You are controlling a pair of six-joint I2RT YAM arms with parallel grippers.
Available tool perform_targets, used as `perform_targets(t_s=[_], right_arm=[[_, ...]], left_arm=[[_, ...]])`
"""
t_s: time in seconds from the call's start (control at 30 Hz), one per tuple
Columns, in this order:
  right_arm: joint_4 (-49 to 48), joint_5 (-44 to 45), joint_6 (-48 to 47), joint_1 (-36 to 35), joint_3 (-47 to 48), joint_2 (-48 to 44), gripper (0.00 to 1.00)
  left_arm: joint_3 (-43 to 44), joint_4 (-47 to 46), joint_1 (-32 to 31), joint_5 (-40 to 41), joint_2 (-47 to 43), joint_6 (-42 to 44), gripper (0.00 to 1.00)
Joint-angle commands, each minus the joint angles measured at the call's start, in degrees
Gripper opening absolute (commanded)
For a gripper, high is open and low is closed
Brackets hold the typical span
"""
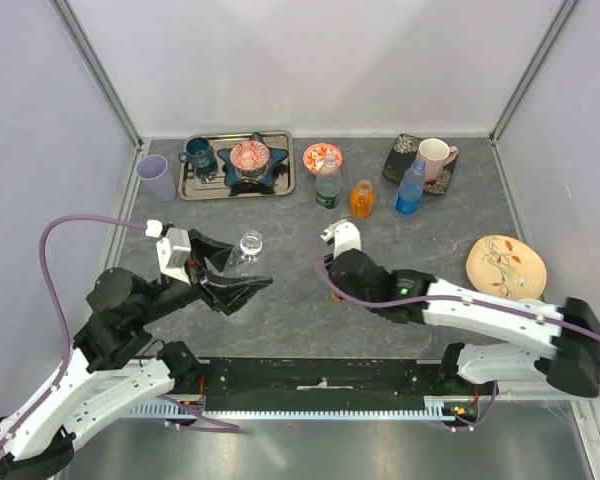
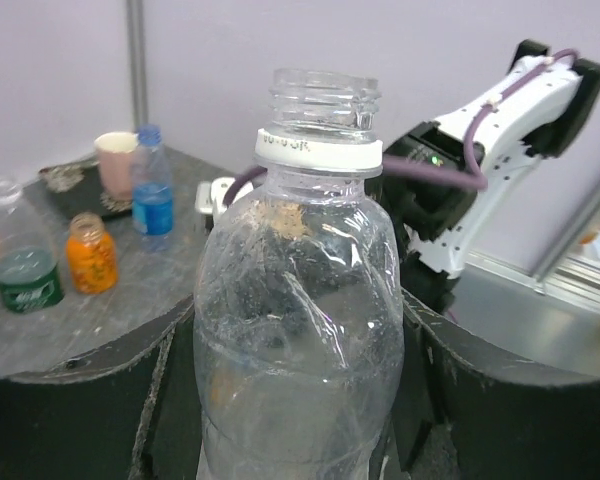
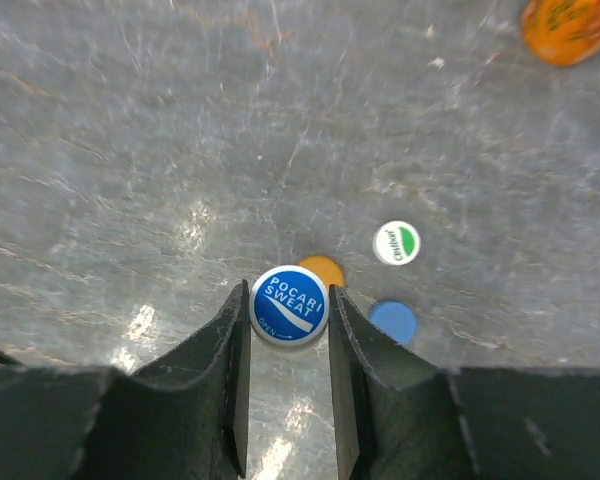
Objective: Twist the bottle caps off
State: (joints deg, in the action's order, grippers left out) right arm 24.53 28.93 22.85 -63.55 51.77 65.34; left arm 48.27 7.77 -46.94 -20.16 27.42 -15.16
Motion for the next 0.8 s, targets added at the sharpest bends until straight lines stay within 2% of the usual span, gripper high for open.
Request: perform_targets(t_s=[0.0, 0.17, 0.33, 0.5, 0.6, 0.63, 0.67, 0.7, 0.77], right_arm=[[-11.1, -3.3, 3.3, 0.5, -1.3, 7.5, 0.00], [-16.2, -8.4, 4.4, 1.8, -0.3, 19.1, 0.00], [-18.1, -12.4, 6.2, 2.6, 1.0, 26.7, 0.00], [-18.0, -13.2, 7.5, 3.0, 0.9, 29.9, 0.02], [-17.8, -13.7, 7.5, 3.1, 0.5, 30.5, 0.18], [-17.6, -13.7, 7.7, 3.1, 0.4, 30.6, 0.27], [-17.4, -13.7, 7.7, 3.1, 0.3, 30.5, 0.31], [-17.3, -13.5, 7.8, 3.1, 0.2, 30.5, 0.40], [-17.1, -13.5, 8.3, 3.1, -0.2, 30.3, 0.47]], left_arm=[[-2.1, 3.0, 0.4, 8.7, -1.9, 2.7, 0.45], [-3.4, 3.5, 0.4, 10.4, -5.2, 2.7, 0.46], [-4.1, 4.4, 0.4, 10.2, -6.0, 2.4, 0.46], [-5.0, 4.5, 0.4, 10.6, -6.8, 2.4, 0.47], [-5.3, 4.6, 0.4, 10.8, -6.9, 2.5, 0.47], [-5.4, 4.5, 0.4, 10.8, -6.9, 2.4, 0.47], [-5.5, 4.5, 0.4, 10.7, -6.9, 2.4, 0.47], [-5.5, 4.5, 0.4, 10.7, -6.9, 2.3, 0.47], [-5.6, 4.5, 0.4, 10.7, -6.9, 2.3, 0.47]])
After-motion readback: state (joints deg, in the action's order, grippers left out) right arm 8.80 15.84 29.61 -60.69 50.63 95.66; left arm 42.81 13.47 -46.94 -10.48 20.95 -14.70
